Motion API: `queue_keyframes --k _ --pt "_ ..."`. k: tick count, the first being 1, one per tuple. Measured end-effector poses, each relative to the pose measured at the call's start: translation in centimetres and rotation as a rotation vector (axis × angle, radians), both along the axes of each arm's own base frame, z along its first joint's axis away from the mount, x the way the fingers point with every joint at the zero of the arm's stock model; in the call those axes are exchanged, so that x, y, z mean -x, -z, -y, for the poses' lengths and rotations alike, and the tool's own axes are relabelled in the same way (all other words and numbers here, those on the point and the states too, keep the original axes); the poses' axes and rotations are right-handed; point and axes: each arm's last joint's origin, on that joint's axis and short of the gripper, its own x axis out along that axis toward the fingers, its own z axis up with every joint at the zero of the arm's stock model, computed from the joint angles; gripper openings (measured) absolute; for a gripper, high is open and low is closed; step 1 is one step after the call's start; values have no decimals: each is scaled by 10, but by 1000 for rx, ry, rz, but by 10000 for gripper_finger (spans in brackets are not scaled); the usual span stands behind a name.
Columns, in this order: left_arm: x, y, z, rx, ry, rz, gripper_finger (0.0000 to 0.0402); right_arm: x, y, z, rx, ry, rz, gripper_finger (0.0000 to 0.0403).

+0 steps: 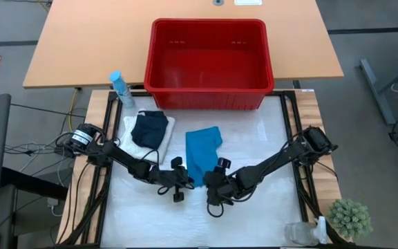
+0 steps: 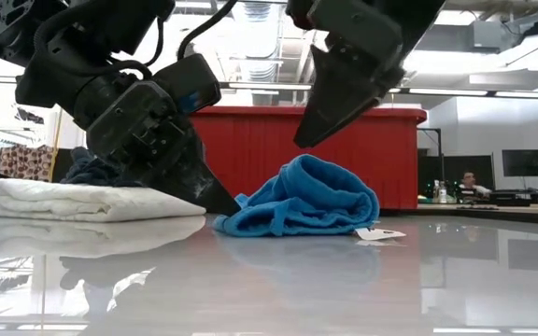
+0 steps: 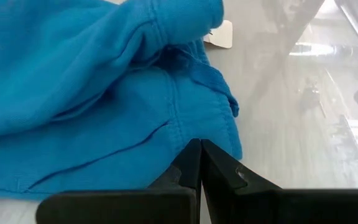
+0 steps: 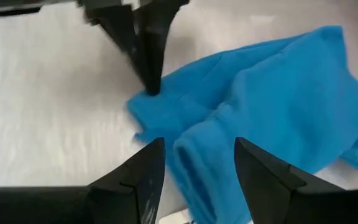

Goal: Fold Laundry from Bin
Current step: Fold the blue shorts

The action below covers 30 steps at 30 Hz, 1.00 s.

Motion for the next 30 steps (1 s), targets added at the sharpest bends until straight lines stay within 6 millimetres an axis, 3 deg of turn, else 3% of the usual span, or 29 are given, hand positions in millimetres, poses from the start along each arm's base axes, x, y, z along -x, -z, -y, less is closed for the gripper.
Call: queue_keyframes --k 19,30 --pt "-2 -2 -2 44 -29 22 0 -1 0 3 10 18 9 214" --pt "-2 -1 -1 39 -20 16 0 -6 23 -12 34 -14 -60 214"
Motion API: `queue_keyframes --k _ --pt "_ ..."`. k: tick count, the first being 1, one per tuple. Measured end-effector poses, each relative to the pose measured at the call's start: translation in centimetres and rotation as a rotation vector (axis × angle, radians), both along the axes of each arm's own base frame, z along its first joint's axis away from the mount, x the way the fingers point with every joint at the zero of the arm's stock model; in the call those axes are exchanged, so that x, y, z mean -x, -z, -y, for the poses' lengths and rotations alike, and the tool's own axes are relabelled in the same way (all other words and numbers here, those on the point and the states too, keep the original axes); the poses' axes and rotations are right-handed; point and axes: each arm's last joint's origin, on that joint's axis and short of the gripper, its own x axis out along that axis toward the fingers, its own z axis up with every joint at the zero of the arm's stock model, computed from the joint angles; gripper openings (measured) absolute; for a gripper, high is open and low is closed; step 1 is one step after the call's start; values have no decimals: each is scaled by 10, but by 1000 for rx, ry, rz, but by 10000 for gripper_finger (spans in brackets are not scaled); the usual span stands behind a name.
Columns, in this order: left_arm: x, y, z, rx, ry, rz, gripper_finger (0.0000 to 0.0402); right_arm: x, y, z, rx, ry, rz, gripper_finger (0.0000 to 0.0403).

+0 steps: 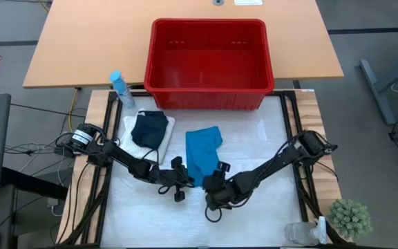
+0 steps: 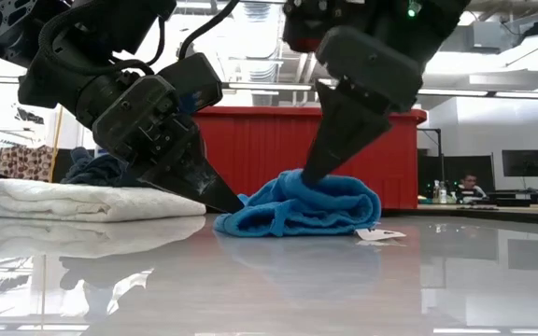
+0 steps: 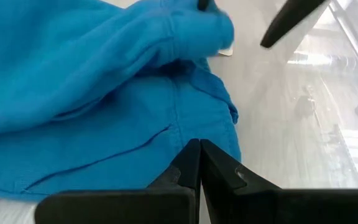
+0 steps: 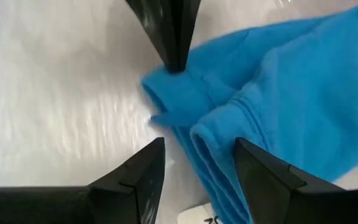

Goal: Fold Laundry from Bin
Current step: Fold the blue shorts

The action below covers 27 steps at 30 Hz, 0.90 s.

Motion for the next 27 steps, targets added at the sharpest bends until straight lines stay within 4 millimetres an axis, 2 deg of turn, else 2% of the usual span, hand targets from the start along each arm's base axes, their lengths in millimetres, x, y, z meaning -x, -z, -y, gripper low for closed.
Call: queue_keyframes --k 14,18,24,27 --pt "0 0 0 -2 -4 2 0 -4 1 14 10 54 -16 206" --pt "0 0 0 -3 -6 3 0 -5 1 16 0 56 -20 158" --pt "0 0 0 2 -16 8 0 -5 2 16 -4 49 -24 31" --pt "0 0 -1 -1 -21 9 0 -5 2 16 -11 44 -28 15"
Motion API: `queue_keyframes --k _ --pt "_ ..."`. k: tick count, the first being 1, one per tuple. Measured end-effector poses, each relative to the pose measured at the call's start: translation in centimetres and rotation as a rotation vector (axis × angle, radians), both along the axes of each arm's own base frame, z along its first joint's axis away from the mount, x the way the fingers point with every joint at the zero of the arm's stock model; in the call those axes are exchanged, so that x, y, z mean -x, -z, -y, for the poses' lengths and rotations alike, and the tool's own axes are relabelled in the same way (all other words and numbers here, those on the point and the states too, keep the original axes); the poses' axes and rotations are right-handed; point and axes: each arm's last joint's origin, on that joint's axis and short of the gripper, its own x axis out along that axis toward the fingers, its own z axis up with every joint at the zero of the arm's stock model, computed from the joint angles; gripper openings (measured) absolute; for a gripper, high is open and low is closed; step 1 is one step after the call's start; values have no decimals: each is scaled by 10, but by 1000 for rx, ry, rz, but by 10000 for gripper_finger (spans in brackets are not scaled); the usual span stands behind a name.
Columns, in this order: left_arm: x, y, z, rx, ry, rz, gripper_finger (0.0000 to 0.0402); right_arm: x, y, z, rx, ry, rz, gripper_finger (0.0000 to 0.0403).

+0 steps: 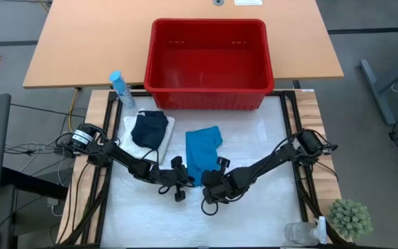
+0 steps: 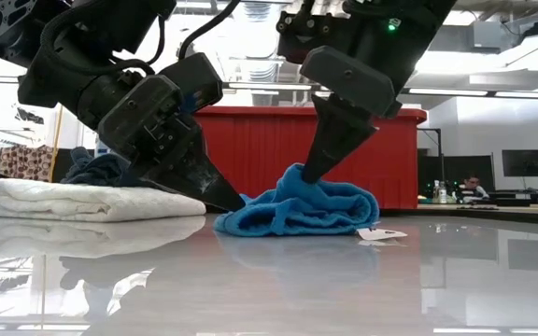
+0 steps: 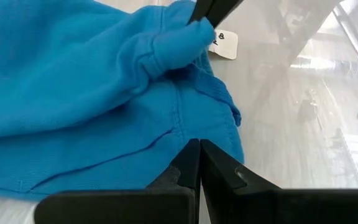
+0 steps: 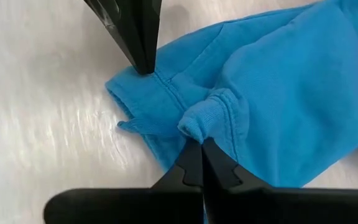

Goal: Fold Laundry from Bin
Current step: Fold the blue shorts

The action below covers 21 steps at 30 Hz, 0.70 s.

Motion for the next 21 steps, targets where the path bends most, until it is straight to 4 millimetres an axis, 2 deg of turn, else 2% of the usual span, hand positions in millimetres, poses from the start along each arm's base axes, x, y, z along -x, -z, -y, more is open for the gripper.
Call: queue_keyframes --k 4,12,21 --pt "0 0 0 3 -4 1 0 -2 -3 1 -17 15 7 17" --pt "0 -1 0 3 -10 9 0 -16 -29 -2 -10 -46 68 13" --pt "-1 -2 0 10 -11 30 0 -23 -35 -6 -55 -120 100 12"
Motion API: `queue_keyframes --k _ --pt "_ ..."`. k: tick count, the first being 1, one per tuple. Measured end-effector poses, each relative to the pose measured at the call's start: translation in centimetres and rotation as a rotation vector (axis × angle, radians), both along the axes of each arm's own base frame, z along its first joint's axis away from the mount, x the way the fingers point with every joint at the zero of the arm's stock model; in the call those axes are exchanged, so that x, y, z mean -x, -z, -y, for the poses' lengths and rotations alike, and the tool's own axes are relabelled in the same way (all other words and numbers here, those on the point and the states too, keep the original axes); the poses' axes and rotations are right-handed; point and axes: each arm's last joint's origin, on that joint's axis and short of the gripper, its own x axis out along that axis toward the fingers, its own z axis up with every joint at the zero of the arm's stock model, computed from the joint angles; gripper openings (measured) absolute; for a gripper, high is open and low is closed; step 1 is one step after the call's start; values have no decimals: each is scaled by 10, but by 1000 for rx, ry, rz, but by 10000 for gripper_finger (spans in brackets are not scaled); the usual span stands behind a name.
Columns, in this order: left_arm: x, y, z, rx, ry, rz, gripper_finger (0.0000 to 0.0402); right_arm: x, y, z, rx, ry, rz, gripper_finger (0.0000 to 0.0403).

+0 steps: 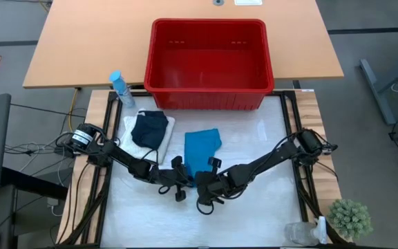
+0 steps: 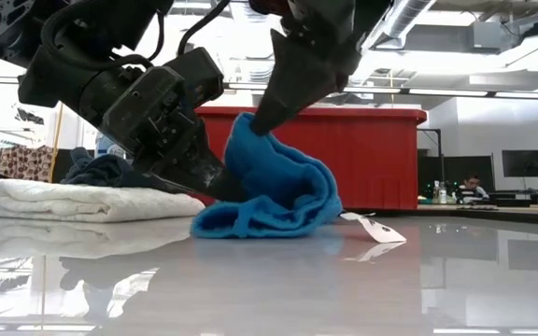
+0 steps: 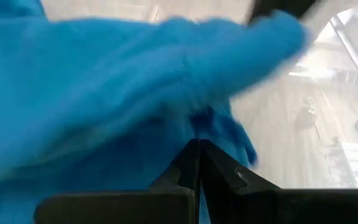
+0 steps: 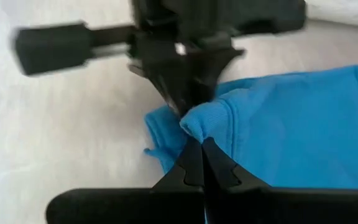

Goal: Fold Laundry from Bin
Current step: Fold the blue shorts

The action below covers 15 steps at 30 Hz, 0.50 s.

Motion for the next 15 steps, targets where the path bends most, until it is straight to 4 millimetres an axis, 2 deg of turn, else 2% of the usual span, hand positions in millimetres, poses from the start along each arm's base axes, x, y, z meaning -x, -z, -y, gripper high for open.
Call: queue_keyframes --k 8,15 --pt "0 0 -1 -4 1 1 0 -7 0 6 -38 -54 14 12" --pt "-11 21 3 63 59 -39 0 -11 10 18 -131 -115 3 12"
